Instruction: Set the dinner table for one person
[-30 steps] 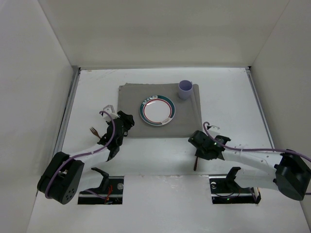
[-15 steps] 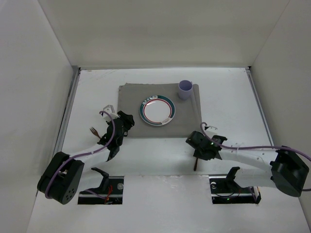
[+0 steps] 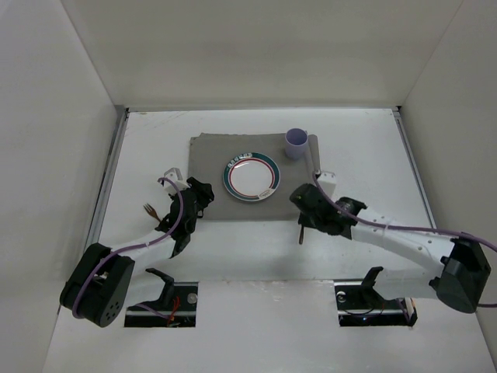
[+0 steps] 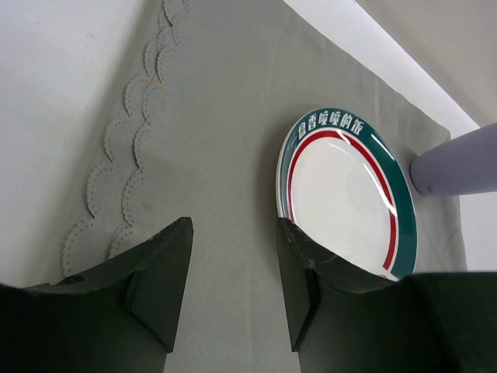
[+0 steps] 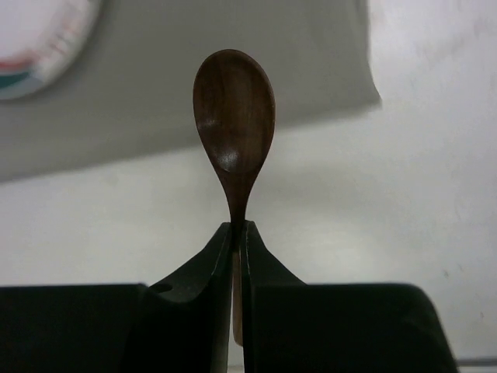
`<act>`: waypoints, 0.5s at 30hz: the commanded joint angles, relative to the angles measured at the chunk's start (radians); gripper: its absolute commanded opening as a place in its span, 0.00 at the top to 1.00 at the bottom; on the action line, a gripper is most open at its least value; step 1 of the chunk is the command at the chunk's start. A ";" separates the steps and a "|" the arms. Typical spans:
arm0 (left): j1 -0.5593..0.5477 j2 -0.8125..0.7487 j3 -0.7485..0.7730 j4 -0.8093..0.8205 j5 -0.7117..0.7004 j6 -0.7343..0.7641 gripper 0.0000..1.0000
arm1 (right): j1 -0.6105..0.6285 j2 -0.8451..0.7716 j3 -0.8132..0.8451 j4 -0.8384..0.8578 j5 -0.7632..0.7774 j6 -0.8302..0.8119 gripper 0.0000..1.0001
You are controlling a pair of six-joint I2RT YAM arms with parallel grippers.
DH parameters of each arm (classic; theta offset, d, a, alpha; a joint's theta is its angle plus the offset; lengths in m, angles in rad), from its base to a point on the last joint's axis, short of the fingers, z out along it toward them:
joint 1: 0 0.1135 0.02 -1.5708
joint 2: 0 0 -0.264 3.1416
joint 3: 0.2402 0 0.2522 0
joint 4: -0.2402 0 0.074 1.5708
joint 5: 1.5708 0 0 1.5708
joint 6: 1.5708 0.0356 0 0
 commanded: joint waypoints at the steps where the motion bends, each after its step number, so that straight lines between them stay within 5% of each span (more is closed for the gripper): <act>1: 0.002 -0.010 0.027 0.039 -0.002 -0.007 0.55 | -0.060 0.077 0.142 0.167 0.007 -0.318 0.92; 15: 0.002 0.004 0.030 0.039 -0.001 -0.007 0.55 | -0.287 0.476 0.441 0.274 -0.200 -0.641 0.93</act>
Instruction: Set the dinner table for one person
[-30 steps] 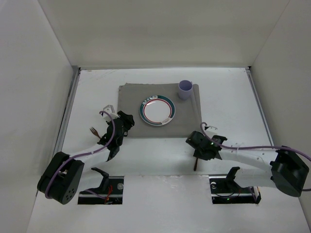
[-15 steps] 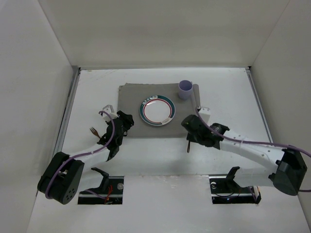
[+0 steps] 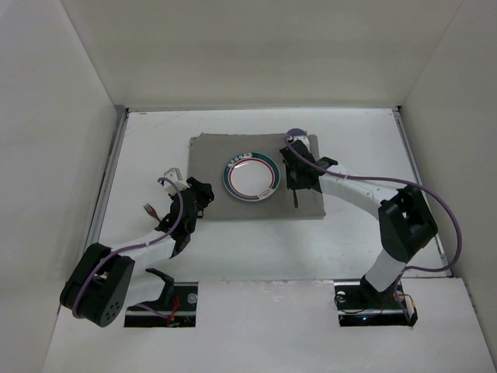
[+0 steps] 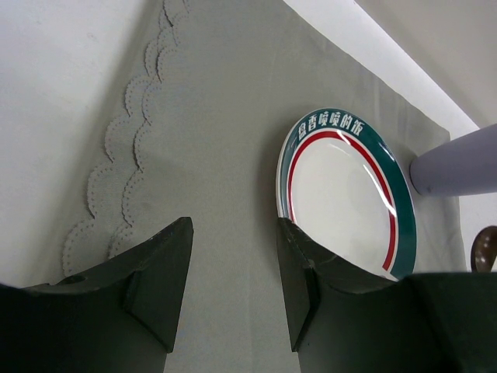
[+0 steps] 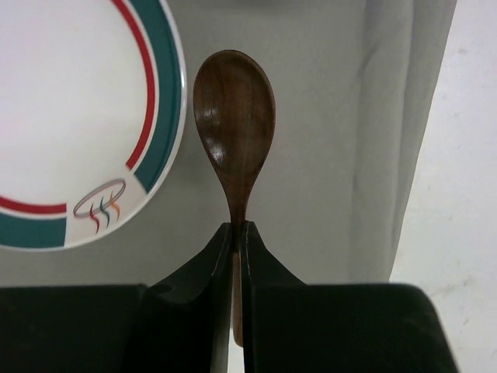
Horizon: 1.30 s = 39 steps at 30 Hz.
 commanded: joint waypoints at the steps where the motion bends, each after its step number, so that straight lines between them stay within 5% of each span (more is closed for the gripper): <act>1: 0.000 0.002 0.030 0.039 -0.001 -0.004 0.55 | -0.027 0.016 0.069 0.039 -0.050 -0.086 0.93; 27: 0.014 0.002 0.028 0.039 -0.001 -0.004 0.55 | -0.110 0.180 0.058 0.131 -0.084 -0.057 0.90; 30: 0.014 0.002 0.028 0.039 -0.001 -0.004 0.55 | -0.109 0.179 0.057 0.135 -0.080 -0.054 0.85; 39: 0.006 -0.021 0.035 0.008 -0.027 0.024 0.55 | -0.083 -0.038 -0.023 0.198 -0.022 -0.031 0.47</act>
